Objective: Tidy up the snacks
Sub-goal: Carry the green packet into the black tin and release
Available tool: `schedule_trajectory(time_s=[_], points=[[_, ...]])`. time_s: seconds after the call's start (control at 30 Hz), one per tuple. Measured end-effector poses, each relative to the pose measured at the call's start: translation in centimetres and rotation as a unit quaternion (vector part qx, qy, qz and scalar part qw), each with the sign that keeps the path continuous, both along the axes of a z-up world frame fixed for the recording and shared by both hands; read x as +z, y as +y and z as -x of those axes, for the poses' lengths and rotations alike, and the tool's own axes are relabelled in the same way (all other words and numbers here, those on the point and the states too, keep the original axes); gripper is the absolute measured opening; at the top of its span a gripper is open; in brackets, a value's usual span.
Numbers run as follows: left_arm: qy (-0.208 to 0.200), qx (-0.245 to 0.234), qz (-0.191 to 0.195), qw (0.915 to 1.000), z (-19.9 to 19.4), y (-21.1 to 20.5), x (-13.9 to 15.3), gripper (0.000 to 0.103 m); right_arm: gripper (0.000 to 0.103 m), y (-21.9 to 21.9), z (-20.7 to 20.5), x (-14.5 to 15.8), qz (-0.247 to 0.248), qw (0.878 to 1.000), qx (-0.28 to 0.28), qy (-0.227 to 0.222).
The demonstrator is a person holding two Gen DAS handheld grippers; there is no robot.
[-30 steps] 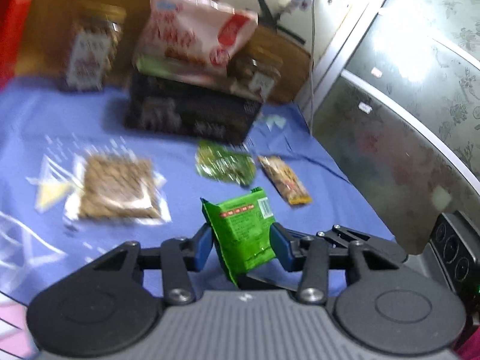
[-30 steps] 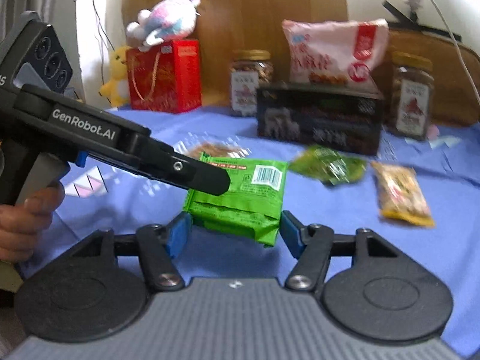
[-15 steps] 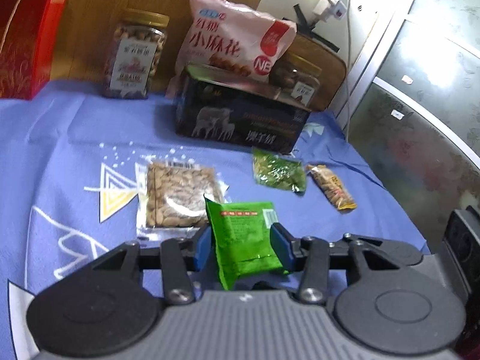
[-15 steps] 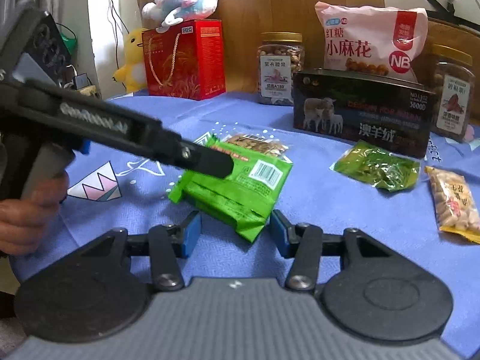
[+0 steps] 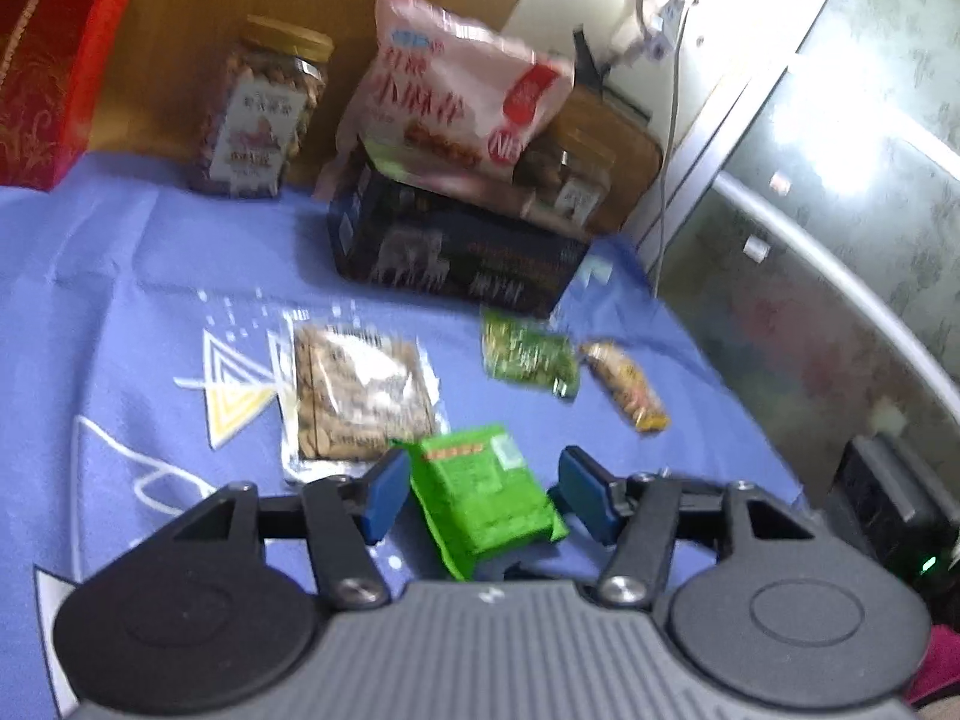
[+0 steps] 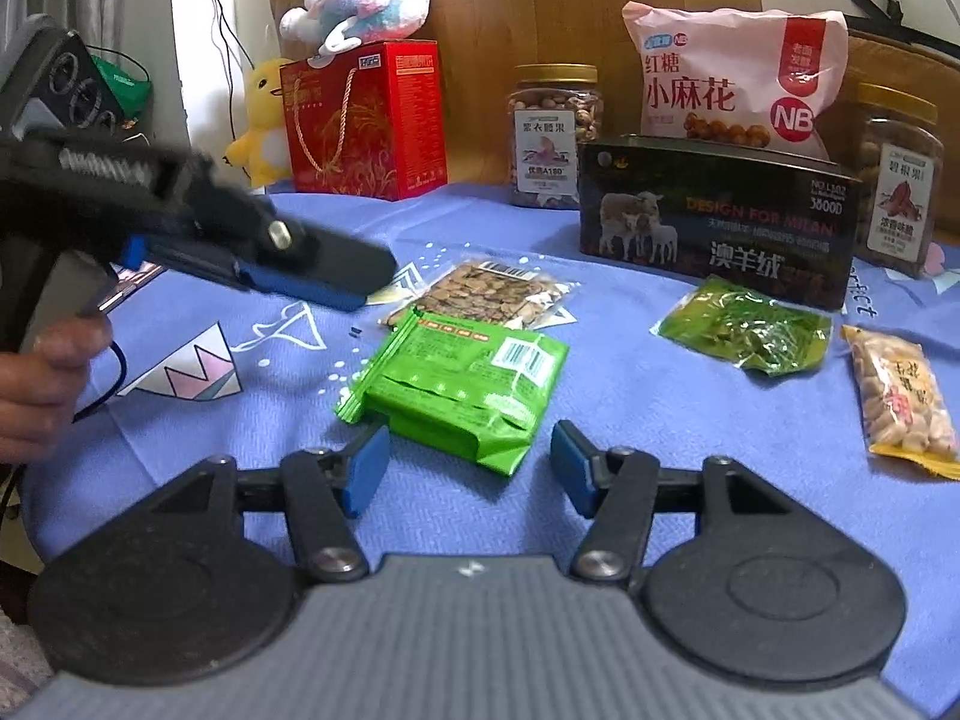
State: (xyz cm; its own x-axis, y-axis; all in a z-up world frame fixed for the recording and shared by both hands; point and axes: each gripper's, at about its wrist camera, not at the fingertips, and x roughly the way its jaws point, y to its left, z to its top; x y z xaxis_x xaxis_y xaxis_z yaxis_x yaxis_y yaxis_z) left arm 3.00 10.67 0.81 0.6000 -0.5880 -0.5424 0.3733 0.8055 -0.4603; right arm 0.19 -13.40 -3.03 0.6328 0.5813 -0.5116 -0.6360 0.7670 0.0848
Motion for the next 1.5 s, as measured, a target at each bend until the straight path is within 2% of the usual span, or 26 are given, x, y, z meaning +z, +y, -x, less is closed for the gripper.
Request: schedule_trajectory(time_s=[0.07, 0.1, 0.13, 0.2, 0.23, 0.27, 0.33, 0.37, 0.47, 0.57, 0.67, 0.73, 0.87, 0.93, 1.03, 1.1, 1.17, 1.23, 1.33, 1.4, 1.47, 1.5], points=[[0.021, 0.000, -0.032, 0.9993, -0.5, -0.9, -0.7, 0.056, 0.067, -0.1, -0.3, 0.1, 0.005, 1.000, 0.000, -0.002], [0.027, 0.000, -0.041, 0.9988, -0.6, -1.2, -1.1, 0.056, 0.073, -0.1, -0.5, 0.2, 0.008, 1.000, -0.001, -0.005], [0.033, -0.001, -0.041, 0.9986, -0.7, -1.2, -1.4, 0.056, 0.077, -0.2, -0.7, 0.3, 0.010, 1.000, 0.001, -0.007], [0.035, -0.005, -0.029, 0.9990, -0.9, -1.1, -1.6, 0.053, 0.077, -0.2, -1.2, 0.1, 0.010, 1.000, 0.013, -0.002], [0.039, -0.012, -0.021, 0.9989, -1.1, -1.3, -1.7, 0.042, 0.069, -0.1, -1.5, 0.0, 0.008, 1.000, 0.024, 0.005], [0.044, -0.014, -0.022, 0.9987, -1.2, -1.6, -1.8, 0.039, 0.060, 0.1, -1.4, 0.0, 0.007, 0.999, 0.034, 0.002], [0.034, -0.009, -0.041, 0.9986, -1.2, -2.0, -1.3, 0.039, 0.051, 0.5, -1.4, 0.2, 0.012, 0.999, 0.047, -0.006], [0.031, -0.009, -0.044, 0.9985, -1.3, -2.2, -0.8, 0.039, 0.051, 0.5, -1.5, 0.3, 0.007, 0.999, 0.051, -0.006], [-0.006, -0.016, -0.043, 0.9989, -2.0, -2.4, 2.1, 0.039, 0.051, -0.3, -1.8, 1.6, -0.019, 0.999, 0.042, -0.026], [-0.059, -0.013, -0.048, 0.9970, -3.8, -3.1, 5.5, 0.039, 0.051, -0.8, -3.2, 4.5, -0.037, 0.996, 0.030, -0.077], [-0.111, -0.007, -0.053, 0.9924, -7.4, -4.1, 8.2, 0.043, 0.051, -0.7, -6.1, 7.5, -0.049, 0.993, 0.012, -0.111], [-0.114, -0.002, -0.055, 0.9919, -10.7, -4.7, 8.5, 0.043, 0.051, -0.4, -8.5, 8.6, -0.052, 0.991, -0.002, -0.126], [-0.077, 0.016, -0.045, 0.9958, -17.1, -5.6, 7.0, 0.044, 0.051, -0.6, -15.4, 8.2, -0.062, 0.994, -0.027, -0.080], [-0.060, 0.024, -0.043, 0.9970, -19.2, -5.7, 6.0, 0.044, 0.052, -0.4, -17.8, 7.3, -0.056, 0.996, -0.037, -0.063], [-0.047, 0.044, -0.054, 0.9965, -21.1, -6.0, 4.5, 0.047, 0.059, 0.1, -19.6, 6.2, -0.034, 0.996, -0.051, -0.059], [-0.035, 0.052, -0.062, 0.9961, -22.0, -6.0, 3.8, 0.048, 0.060, -0.3, -19.8, 5.9, -0.043, 0.996, -0.052, -0.061], [-0.031, 0.051, -0.052, 0.9969, -21.8, -5.4, 3.8, 0.049, 0.060, -0.5, -19.5, 5.8, -0.048, 0.996, -0.051, -0.060], [-0.039, 0.045, -0.040, 0.9975, -20.4, -4.2, 4.6, 0.049, 0.060, -1.0, -17.9, 5.9, -0.052, 0.994, -0.051, -0.083], [-0.049, 0.051, -0.022, 0.9972, -16.9, -1.4, 5.1, 0.057, 0.060, -2.9, -15.3, 6.2, -0.088, 0.992, -0.043, -0.083], [-0.033, 0.056, -0.019, 0.9977, -14.5, 0.3, 4.5, 0.057, 0.059, -4.0, -14.3, 5.5, -0.120, 0.992, -0.016, -0.031], [-0.002, 0.055, -0.013, 0.9984, -12.3, 1.7, 3.0, 0.054, 0.055, -4.4, -13.8, 3.9, -0.151, 0.987, 0.010, 0.056], [0.016, 0.059, -0.012, 0.9981, -11.2, 2.4, 2.0, 0.054, 0.045, -4.4, -13.8, 3.0, -0.161, 0.983, 0.015, 0.089]])
